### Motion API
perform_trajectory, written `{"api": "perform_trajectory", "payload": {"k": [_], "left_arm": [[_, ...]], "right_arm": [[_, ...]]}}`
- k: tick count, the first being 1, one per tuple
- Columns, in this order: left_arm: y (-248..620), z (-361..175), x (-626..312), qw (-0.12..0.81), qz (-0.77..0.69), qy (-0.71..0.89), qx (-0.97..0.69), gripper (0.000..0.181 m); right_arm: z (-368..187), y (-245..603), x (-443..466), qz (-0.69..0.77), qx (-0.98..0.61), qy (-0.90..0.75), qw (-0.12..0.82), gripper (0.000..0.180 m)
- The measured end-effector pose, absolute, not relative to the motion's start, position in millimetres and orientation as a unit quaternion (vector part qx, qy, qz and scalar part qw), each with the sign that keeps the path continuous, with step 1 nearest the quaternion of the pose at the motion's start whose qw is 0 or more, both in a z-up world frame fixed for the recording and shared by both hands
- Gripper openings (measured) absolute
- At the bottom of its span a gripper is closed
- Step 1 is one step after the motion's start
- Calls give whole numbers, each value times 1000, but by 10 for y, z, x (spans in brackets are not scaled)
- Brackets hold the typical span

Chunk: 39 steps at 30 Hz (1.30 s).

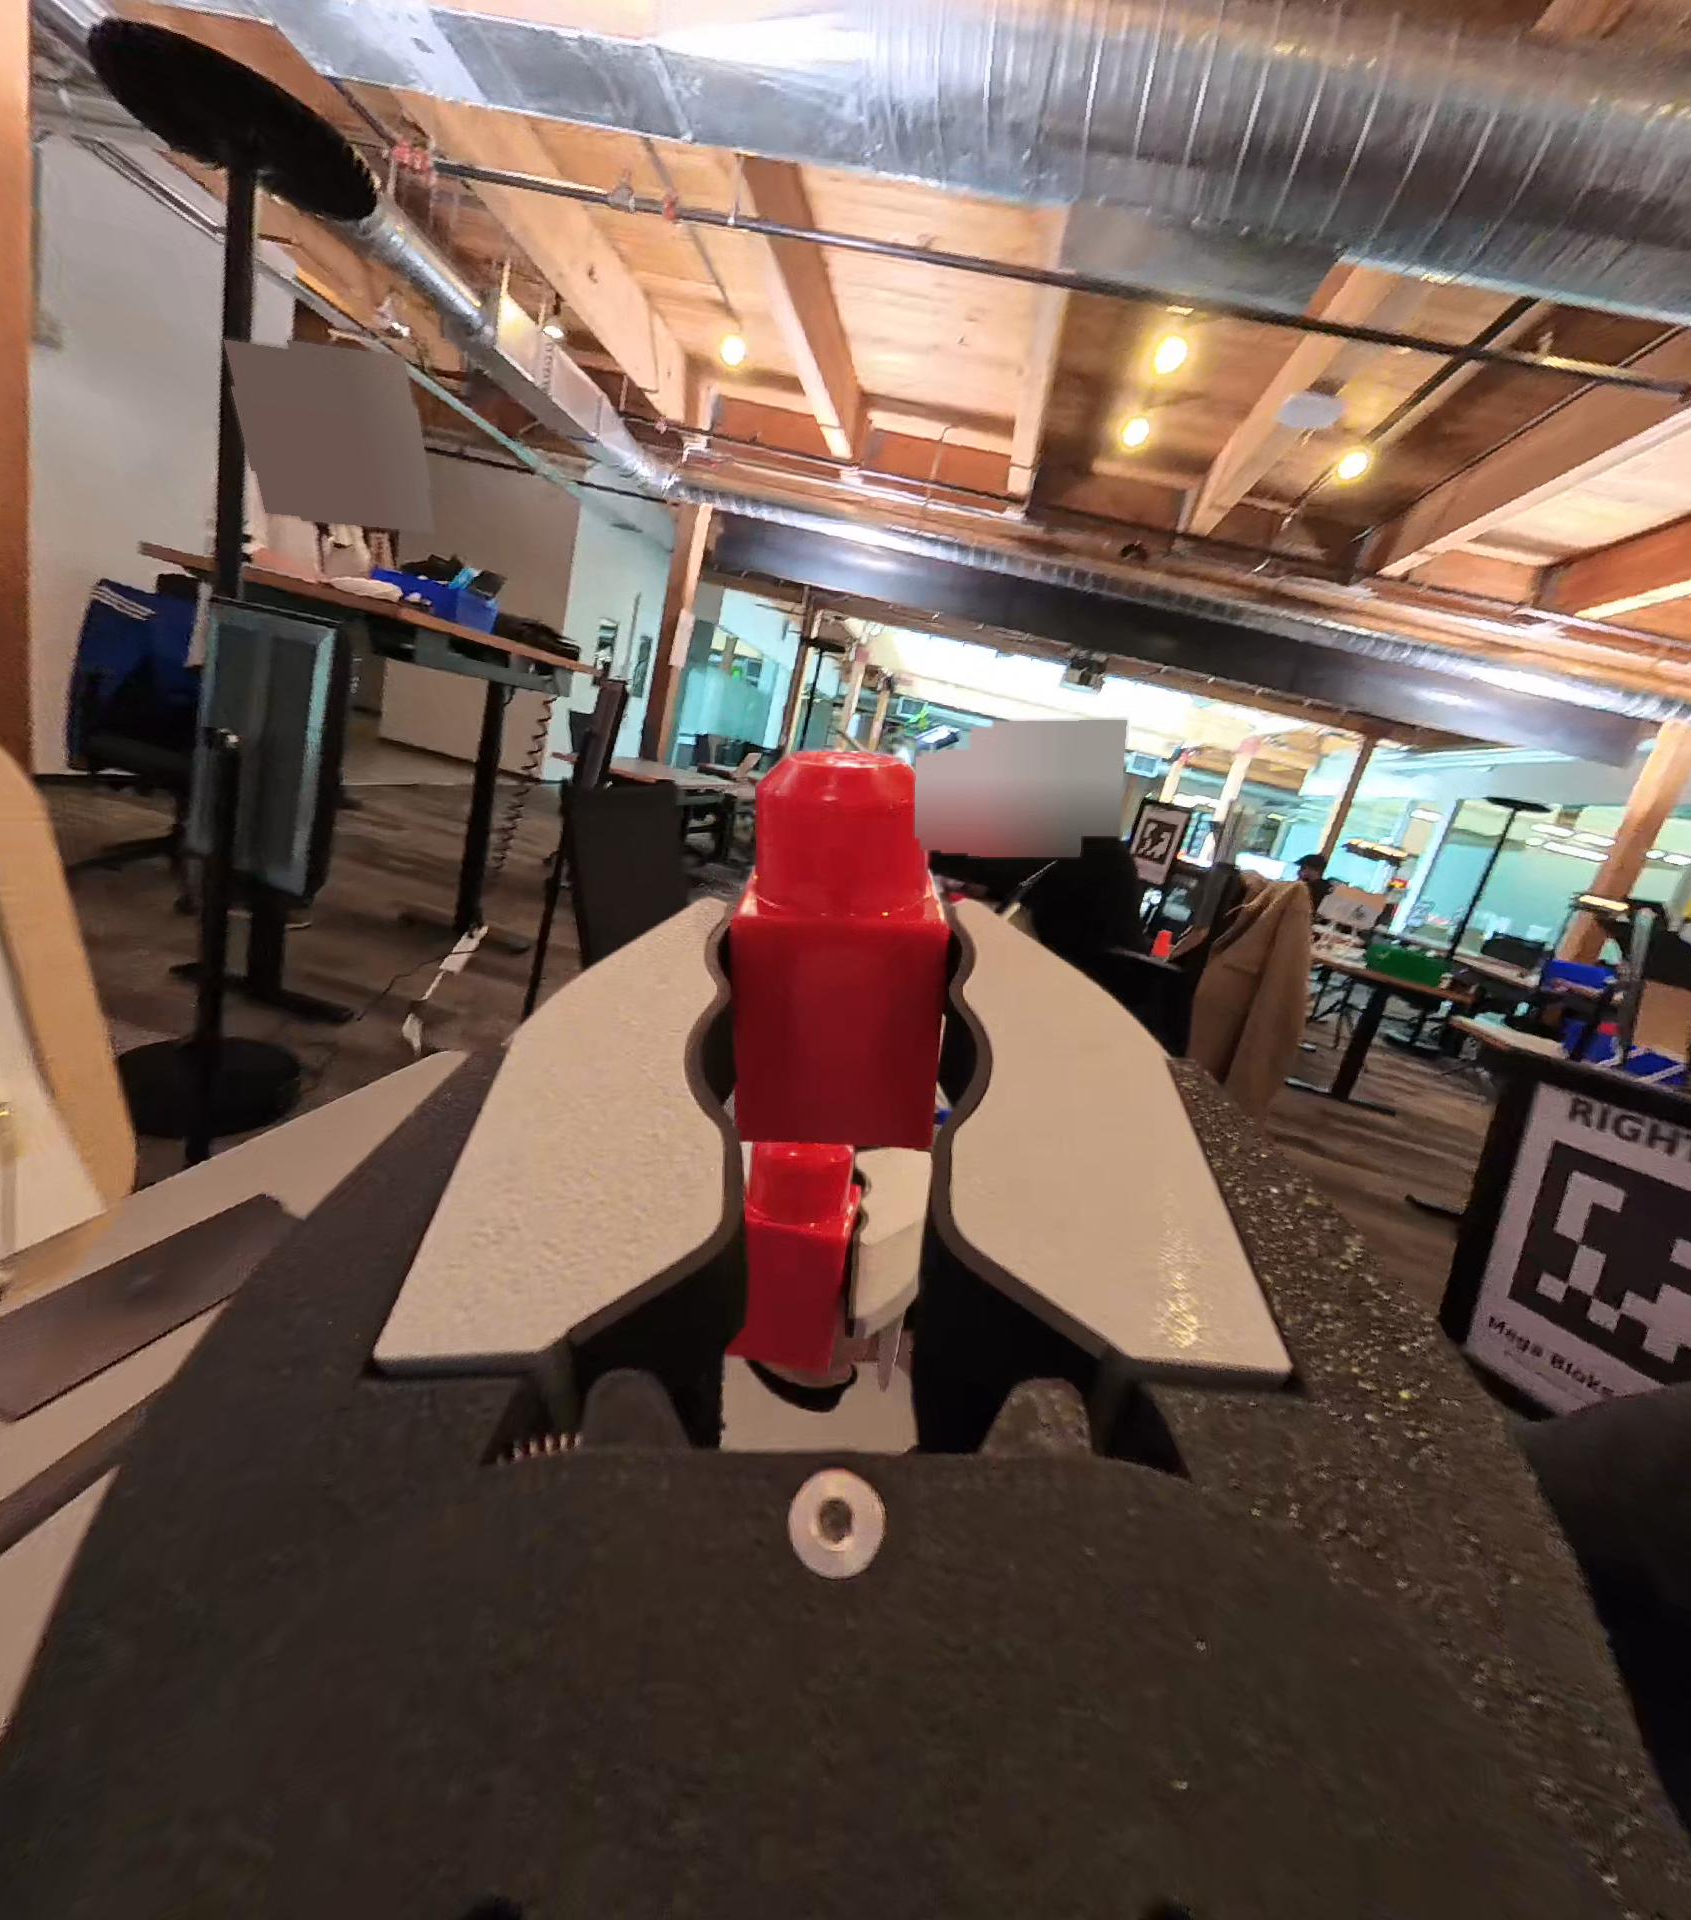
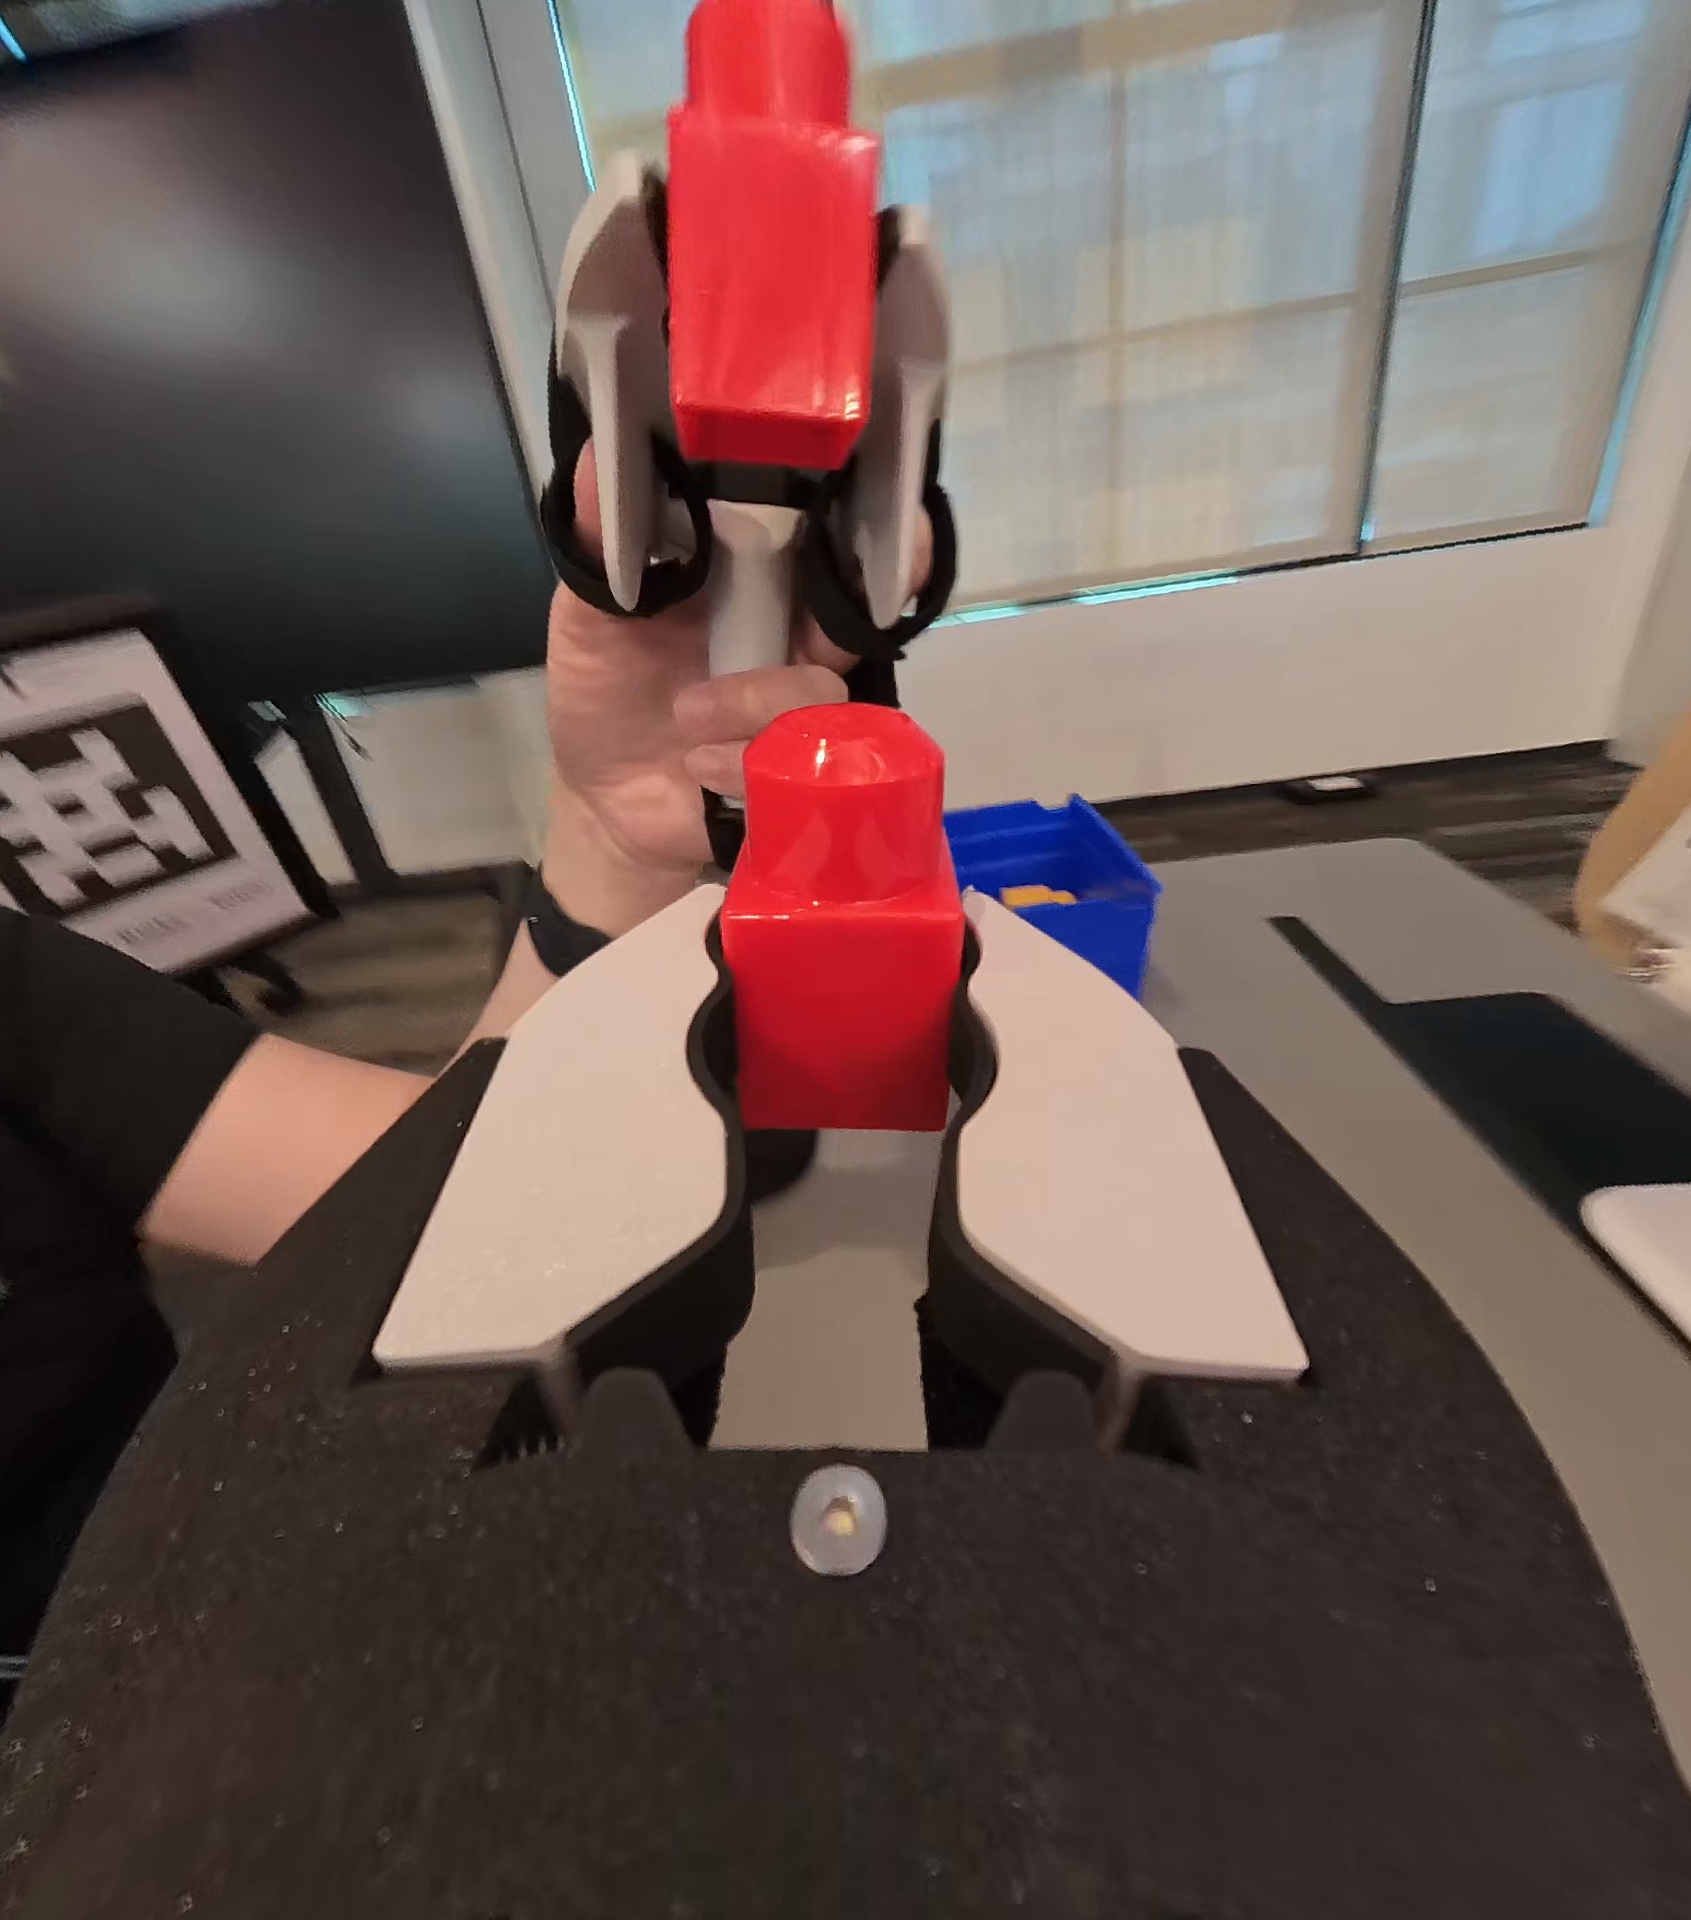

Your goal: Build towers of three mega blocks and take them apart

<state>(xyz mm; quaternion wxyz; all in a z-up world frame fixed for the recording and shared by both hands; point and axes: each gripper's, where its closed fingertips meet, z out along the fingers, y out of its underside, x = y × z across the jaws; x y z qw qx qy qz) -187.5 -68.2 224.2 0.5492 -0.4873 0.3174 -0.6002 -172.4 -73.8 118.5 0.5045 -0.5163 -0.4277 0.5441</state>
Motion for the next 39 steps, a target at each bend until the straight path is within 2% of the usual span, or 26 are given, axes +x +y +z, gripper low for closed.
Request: {"api": "perform_trajectory", "payload": {"k": [9,13,18,39], "left_arm": [[-538,1860,-1555,476,-657,301,-501,35],[-487,1693,-1517,495,-606,319,-535,35],[-592,1794,-1569,508,-607,336,-510,36],[-612,1607,-1348,480,-598,371,-524,36]], "right_arm": [[1076,-772,-1789,539,-526,-441,489,36],[973,-740,-1828,540,-543,-435,472,36],[907,-755,-1881,554,-547,-439,448,36],[979,-758,-1803,570,-540,-426,450,36]]}}
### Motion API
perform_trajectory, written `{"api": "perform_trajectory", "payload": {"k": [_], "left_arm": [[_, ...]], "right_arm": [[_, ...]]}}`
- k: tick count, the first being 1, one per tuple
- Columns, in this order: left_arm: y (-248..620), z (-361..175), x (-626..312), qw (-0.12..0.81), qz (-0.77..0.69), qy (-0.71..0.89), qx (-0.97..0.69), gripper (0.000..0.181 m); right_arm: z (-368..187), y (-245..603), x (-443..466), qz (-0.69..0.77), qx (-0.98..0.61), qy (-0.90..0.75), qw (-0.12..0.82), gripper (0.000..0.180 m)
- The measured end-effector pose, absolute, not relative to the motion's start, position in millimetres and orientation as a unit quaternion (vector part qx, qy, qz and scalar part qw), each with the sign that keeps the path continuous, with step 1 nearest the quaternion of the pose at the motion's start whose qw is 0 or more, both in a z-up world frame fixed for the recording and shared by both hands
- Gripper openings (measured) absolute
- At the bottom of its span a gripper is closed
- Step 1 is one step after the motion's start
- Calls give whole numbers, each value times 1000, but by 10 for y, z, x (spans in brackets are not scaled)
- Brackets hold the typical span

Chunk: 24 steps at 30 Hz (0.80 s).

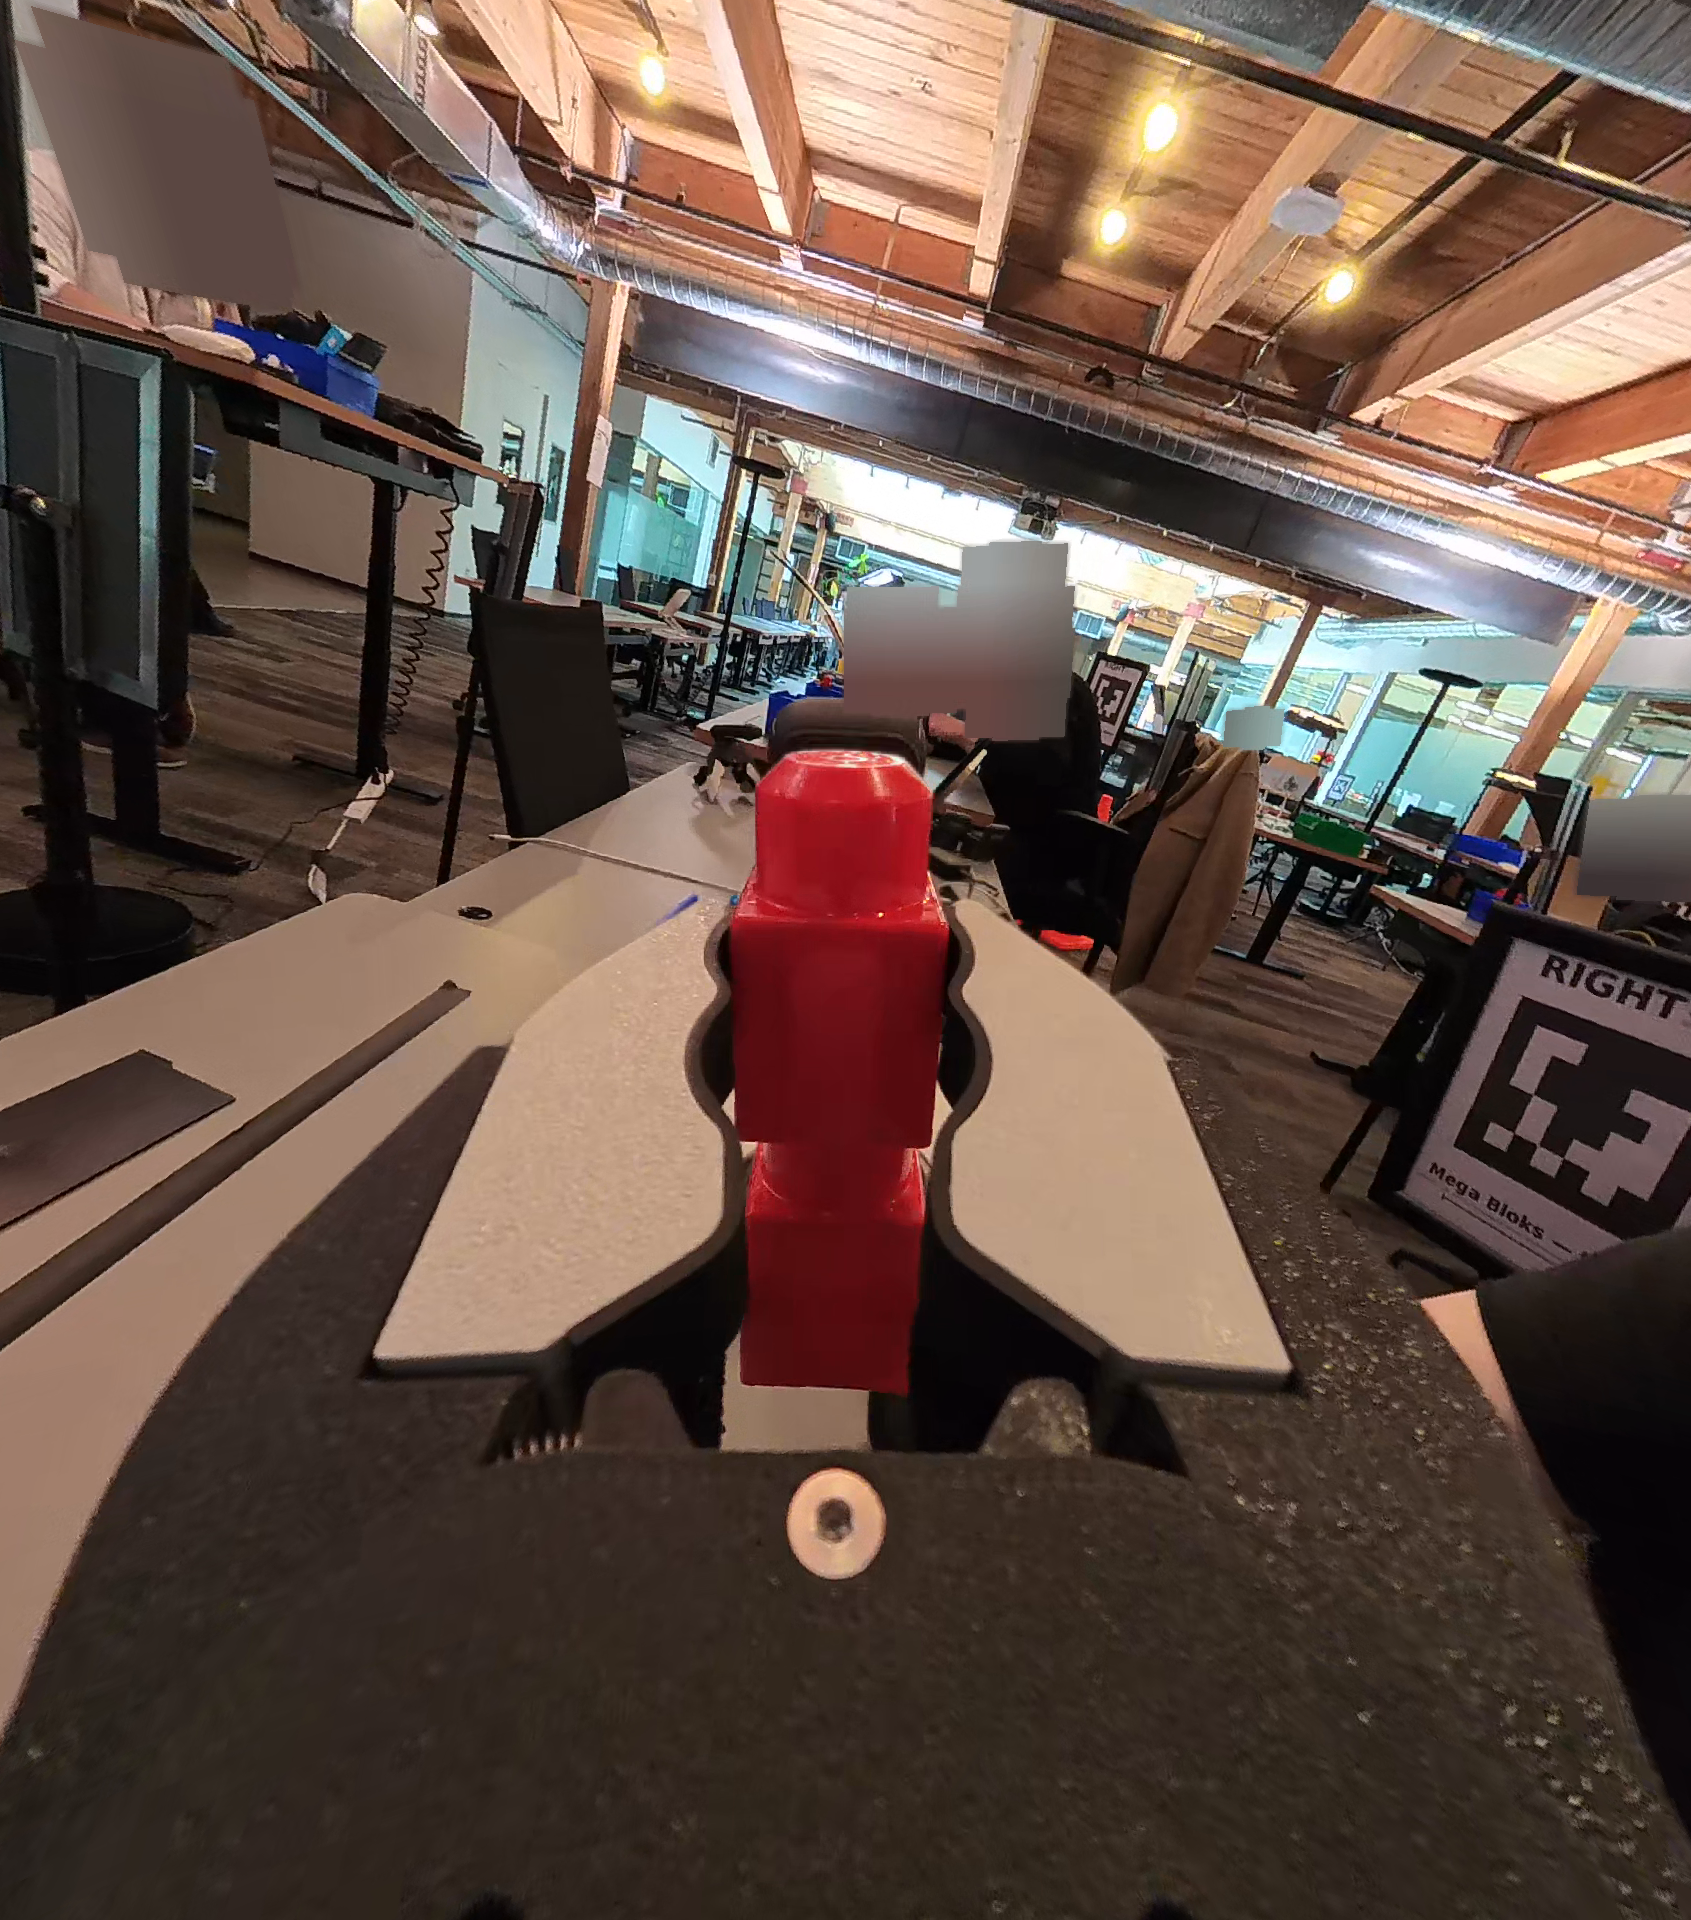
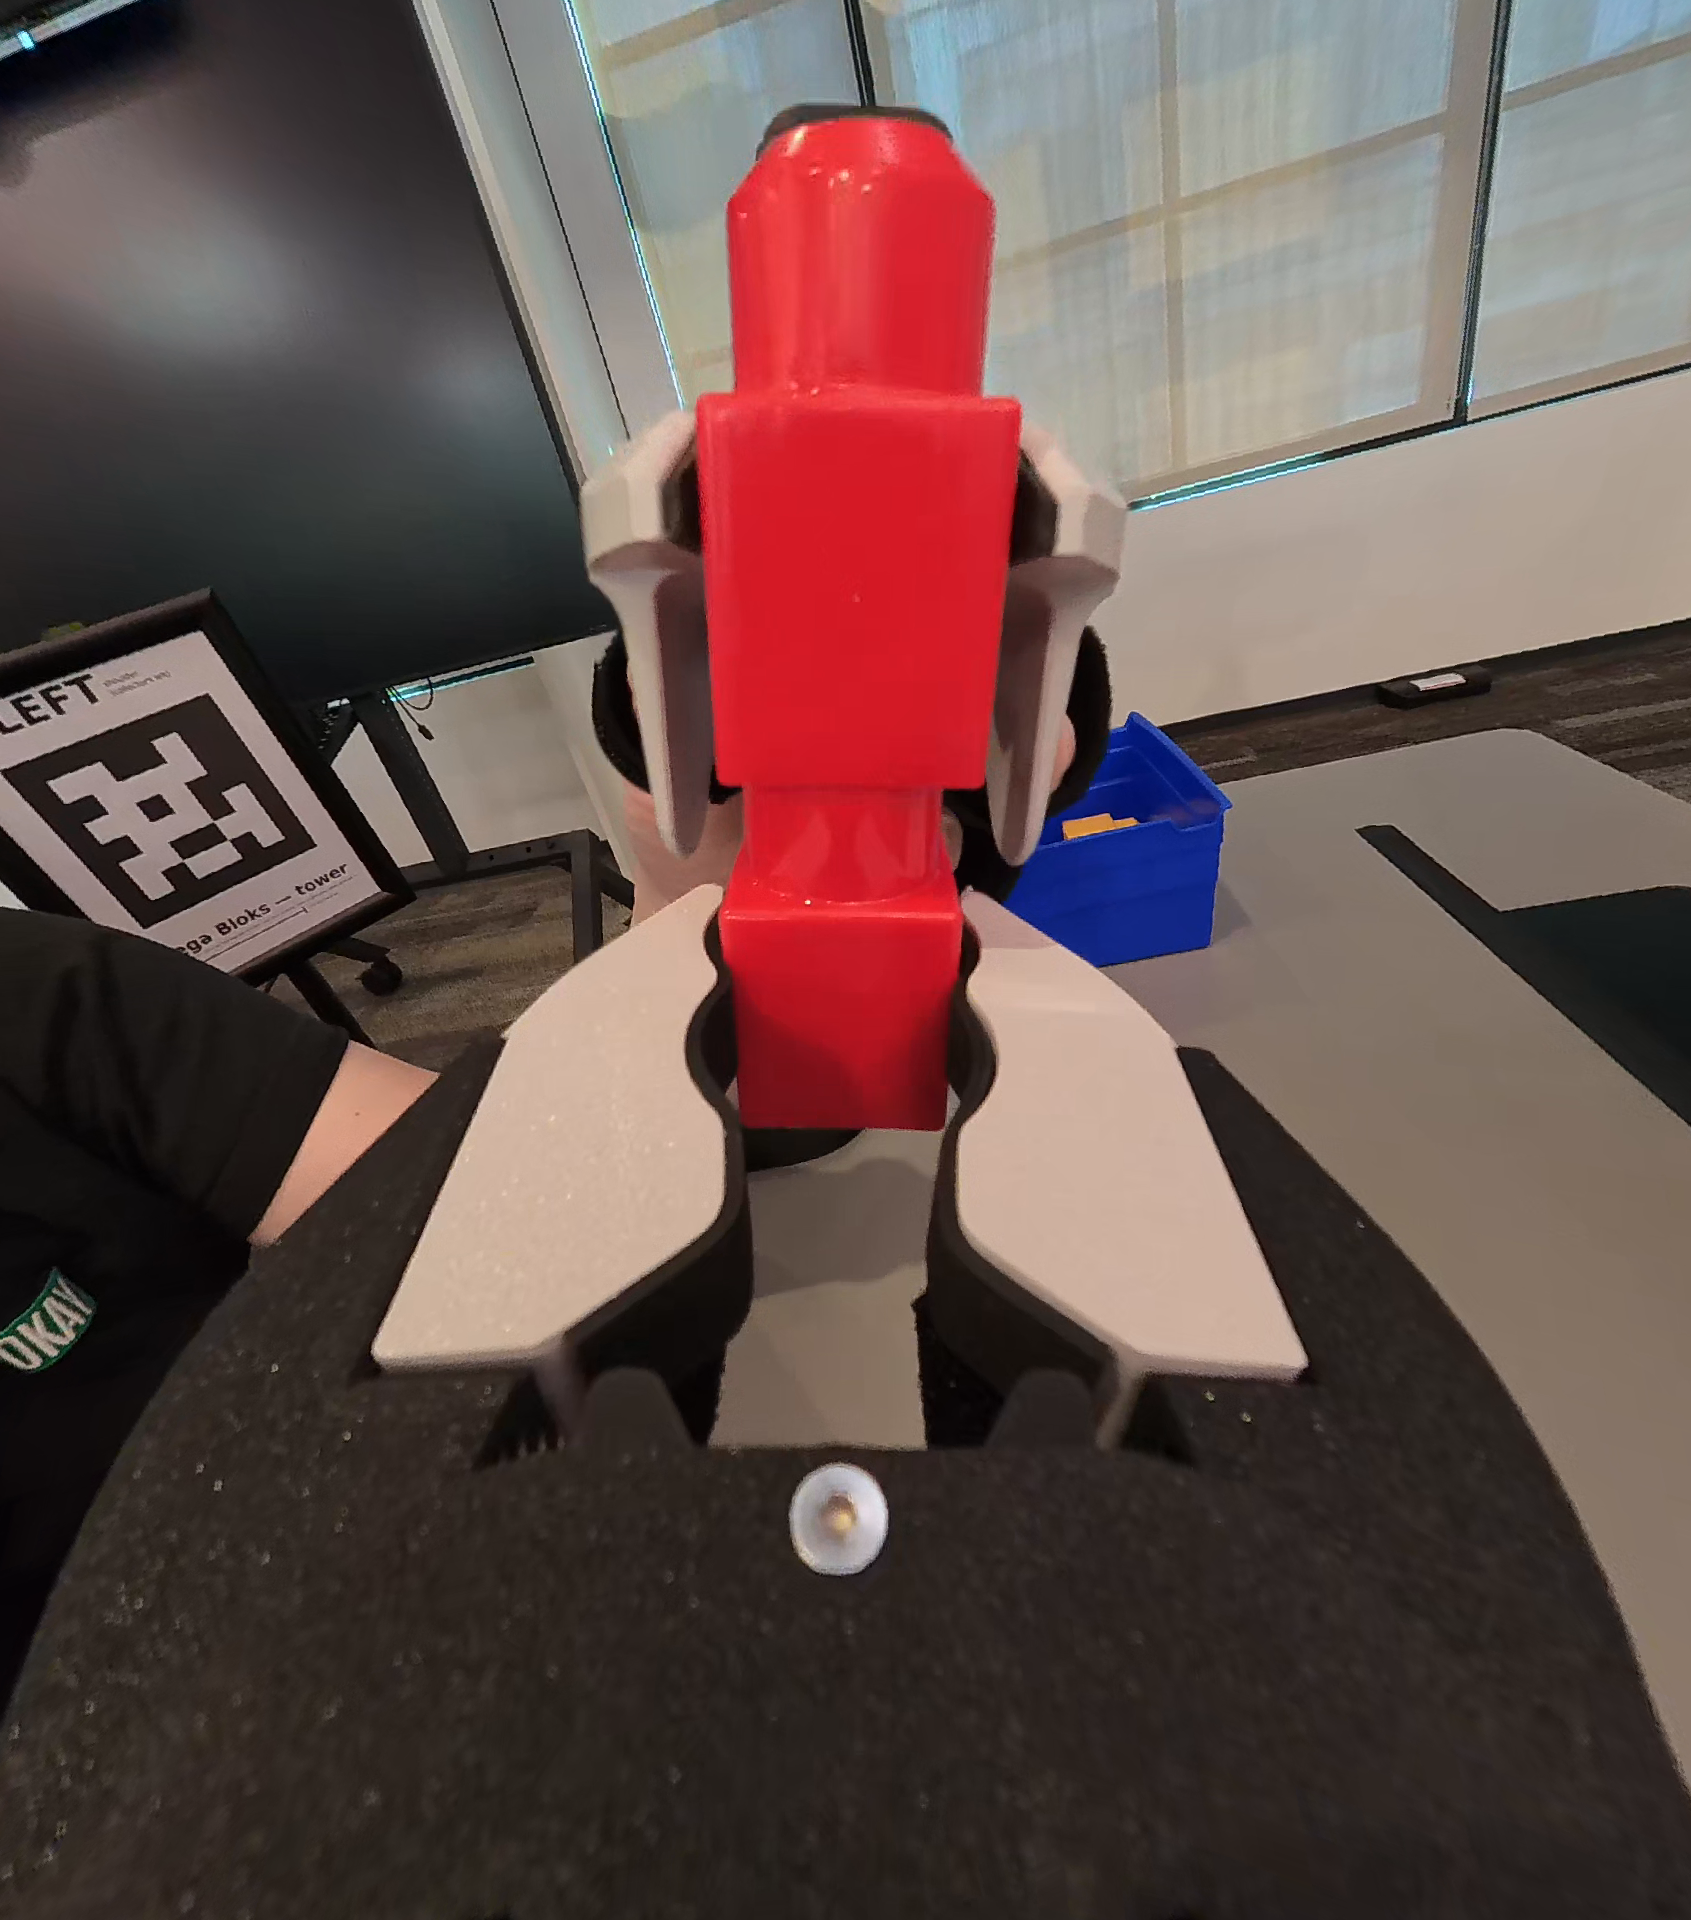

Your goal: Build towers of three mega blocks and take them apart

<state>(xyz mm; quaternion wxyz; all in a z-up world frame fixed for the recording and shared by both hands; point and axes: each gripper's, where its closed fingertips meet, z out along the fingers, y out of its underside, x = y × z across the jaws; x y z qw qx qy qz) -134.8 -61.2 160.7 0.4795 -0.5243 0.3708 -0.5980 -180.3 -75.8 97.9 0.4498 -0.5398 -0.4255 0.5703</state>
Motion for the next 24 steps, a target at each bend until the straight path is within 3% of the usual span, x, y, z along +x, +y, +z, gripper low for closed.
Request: {"api": "perform_trajectory", "payload": {"k": [24], "left_arm": [[-540,1500,-1227,470,-602,365,-532,36]], "right_arm": [[1014,-633,-1679,583,-524,-393,481,36]]}}
